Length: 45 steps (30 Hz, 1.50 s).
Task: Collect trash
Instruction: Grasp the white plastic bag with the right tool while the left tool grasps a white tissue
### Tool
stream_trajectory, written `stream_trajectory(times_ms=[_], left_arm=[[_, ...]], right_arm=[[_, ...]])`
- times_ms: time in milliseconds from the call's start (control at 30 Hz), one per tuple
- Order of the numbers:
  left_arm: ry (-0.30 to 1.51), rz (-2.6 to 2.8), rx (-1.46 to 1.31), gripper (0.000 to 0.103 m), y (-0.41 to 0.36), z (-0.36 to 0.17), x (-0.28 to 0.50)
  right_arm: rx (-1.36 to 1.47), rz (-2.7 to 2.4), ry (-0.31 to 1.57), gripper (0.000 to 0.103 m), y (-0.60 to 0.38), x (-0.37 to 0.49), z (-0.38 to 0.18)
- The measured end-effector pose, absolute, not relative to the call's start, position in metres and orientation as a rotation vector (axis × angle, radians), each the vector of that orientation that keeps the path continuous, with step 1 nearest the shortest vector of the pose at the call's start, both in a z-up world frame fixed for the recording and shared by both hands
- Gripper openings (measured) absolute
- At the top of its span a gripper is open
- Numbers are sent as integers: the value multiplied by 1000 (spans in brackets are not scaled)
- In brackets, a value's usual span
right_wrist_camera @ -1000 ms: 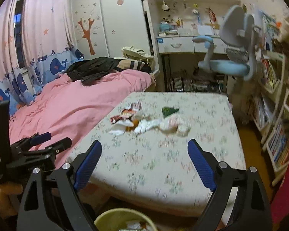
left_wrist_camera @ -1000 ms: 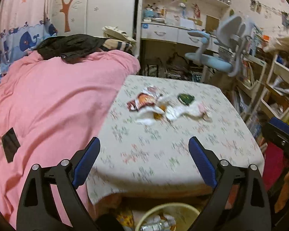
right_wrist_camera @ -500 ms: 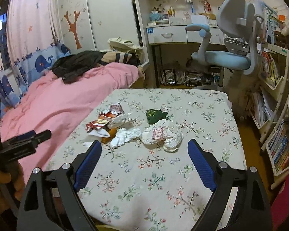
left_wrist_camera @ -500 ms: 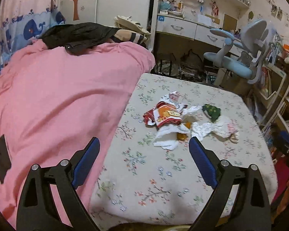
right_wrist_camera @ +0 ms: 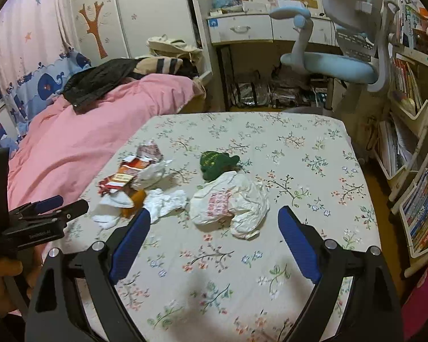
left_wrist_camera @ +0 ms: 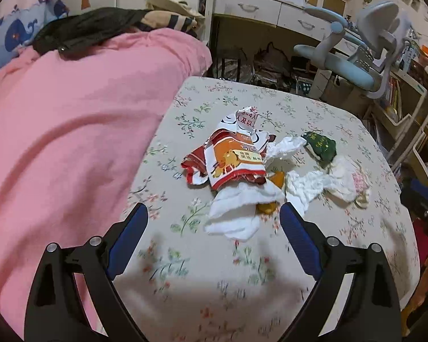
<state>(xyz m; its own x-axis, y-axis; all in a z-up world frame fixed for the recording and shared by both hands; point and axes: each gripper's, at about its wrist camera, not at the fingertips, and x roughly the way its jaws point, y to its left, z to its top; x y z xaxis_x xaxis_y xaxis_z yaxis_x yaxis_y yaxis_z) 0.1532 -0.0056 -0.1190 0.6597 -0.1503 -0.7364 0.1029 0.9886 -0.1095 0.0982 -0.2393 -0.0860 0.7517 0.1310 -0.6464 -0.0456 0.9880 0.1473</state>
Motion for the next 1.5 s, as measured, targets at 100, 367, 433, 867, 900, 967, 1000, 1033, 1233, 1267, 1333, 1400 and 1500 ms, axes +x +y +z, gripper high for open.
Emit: stream_trajectory(times_ms=[100,367,433,867,900,967,1000,1033,1233,1267,1333,1400,1500], left_arm=[[858,-150,-73,90,-10,-127,169],[952,-192,-49,63,-21,-149,200],[983,-222,-58,36,-20,-152,205],[1068,-329,-25,4,-16,-132,176],[1067,-331,-32,4,-13,-130,171],[1056,-335,-60,4,-6,-122,160],[1051,-337,-78,4,-3,-119,154],[1049,-336,-90,4,0,-117,151],[1042,-336,-163,4,19,-110,125],[1041,-328,-161,4,20,-111,123],[1036,-313,-161,4,20,-113,123],[1018,-303,-177,15,20,-114,126],[941,-290,-225,57,20,-108,135]], right_arm=[[138,96,733,87,-242,111,-92],[179,92,781,87,-246,144,-110],[179,92,796,87,-245,151,-113],[225,136,914,23,-250,148,-123],[229,142,914,15,-251,144,-121],[232,147,910,10,-253,137,-117],[233,147,908,9,-253,134,-116],[238,148,903,9,-254,127,-113],[268,148,883,9,-256,110,-105],[269,142,881,11,-256,110,-105],[265,140,872,27,-254,110,-106],[256,122,847,66,-252,112,-106],[282,129,820,66,-254,120,-107]])
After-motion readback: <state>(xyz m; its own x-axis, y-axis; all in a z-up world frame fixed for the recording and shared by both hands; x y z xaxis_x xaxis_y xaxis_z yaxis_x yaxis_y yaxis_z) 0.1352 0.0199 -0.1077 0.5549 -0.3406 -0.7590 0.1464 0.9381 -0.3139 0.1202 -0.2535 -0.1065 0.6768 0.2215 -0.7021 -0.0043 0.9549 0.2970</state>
